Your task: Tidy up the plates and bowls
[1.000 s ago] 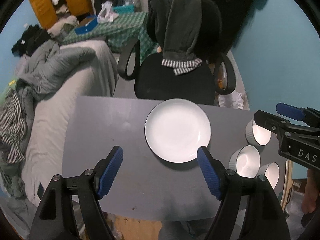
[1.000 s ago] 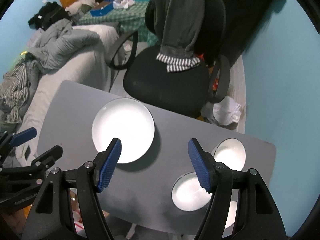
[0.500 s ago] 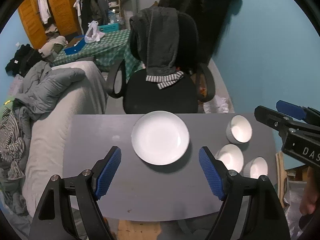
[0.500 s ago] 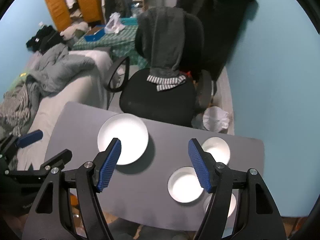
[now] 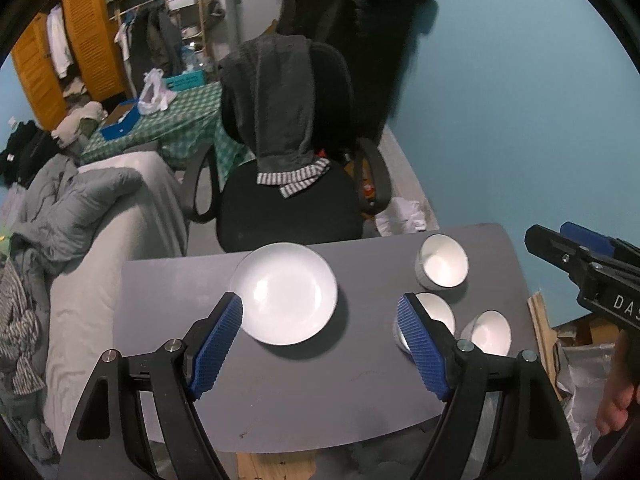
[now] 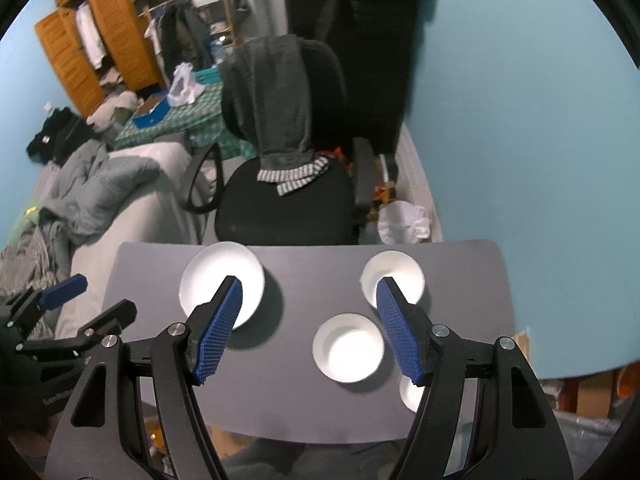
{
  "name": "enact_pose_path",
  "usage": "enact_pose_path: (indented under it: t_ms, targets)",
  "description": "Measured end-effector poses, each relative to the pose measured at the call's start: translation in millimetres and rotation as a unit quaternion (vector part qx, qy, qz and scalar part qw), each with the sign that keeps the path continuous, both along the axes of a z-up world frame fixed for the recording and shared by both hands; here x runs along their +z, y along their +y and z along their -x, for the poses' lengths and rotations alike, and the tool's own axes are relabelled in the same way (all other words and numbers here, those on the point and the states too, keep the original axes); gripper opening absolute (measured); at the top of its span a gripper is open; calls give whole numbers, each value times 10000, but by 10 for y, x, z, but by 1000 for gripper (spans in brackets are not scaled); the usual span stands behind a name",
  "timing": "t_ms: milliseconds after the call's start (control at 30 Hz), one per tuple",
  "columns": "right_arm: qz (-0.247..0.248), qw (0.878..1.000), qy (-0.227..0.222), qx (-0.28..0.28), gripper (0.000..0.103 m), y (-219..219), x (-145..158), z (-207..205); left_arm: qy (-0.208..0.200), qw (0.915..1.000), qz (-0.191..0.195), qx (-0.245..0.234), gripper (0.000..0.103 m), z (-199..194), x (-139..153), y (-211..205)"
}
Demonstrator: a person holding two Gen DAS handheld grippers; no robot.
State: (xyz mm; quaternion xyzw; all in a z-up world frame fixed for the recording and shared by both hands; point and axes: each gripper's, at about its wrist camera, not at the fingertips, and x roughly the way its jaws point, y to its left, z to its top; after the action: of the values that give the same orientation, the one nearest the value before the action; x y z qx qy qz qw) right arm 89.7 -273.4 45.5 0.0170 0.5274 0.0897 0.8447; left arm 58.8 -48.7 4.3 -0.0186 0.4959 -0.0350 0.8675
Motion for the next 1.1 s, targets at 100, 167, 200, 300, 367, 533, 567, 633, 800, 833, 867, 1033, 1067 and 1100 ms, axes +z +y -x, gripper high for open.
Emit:
enact_pose_path:
  t_ms: [100, 167, 200, 300, 367, 533, 567, 633, 800, 833, 867, 1033, 1067, 1100]
  targets:
    - [11, 9998, -53, -176, 69, -114, 41, 57, -33, 9999, 16, -149, 81, -18, 32, -95]
    - [-16, 9995, -63, -314, 69, -198, 67, 80, -34, 9997, 46, -256, 81, -45, 44, -151]
    - [-17, 9994, -62, -353, 69, -228, 74, 86, -29, 9996, 55, -293, 81, -52, 45, -175]
    - [-23, 9986, -74, -519, 69, -343, 100, 121, -37, 9991, 77, -418, 81, -82, 69, -253]
    - [-5, 9981, -73, -611, 69, -413, 106, 139, -35, 9988, 65, -475, 81, -94, 80, -303]
    - [45, 9965, -90, -832, 69, -605, 134, 204, -48, 9977, 100, -666, 81, -130, 110, -443]
    - [50, 9961, -95, -875, 69, -639, 137, 214, -51, 9974, 102, -712, 81, -136, 111, -476]
    - [70, 9952, -93, -977, 69, -714, 144, 239, -40, 9966, 92, -813, 81, -154, 112, -557]
    - [115, 9928, -79, -1187, 69, -880, 146, 286, 6, 9940, 116, -1089, 81, -201, 86, -767]
    - [127, 9923, -73, -1232, 69, -910, 149, 300, 15, 9937, 113, -1117, 81, -201, 82, -789]
    - [133, 9917, -61, -1278, 69, -944, 148, 308, 43, 9929, 114, -1183, 81, -213, 73, -842]
    - [133, 9886, 31, -1499, 69, -1092, 126, 345, 100, 9899, 126, -1408, 81, -234, 45, -1016]
    - [135, 9880, 50, -1536, 69, -1118, 120, 351, 95, 9894, 124, -1444, 81, -233, 43, -1042]
    - [143, 9875, 65, -1567, 69, -1145, 109, 359, 99, 9888, 116, -1483, 81, -238, 41, -1080]
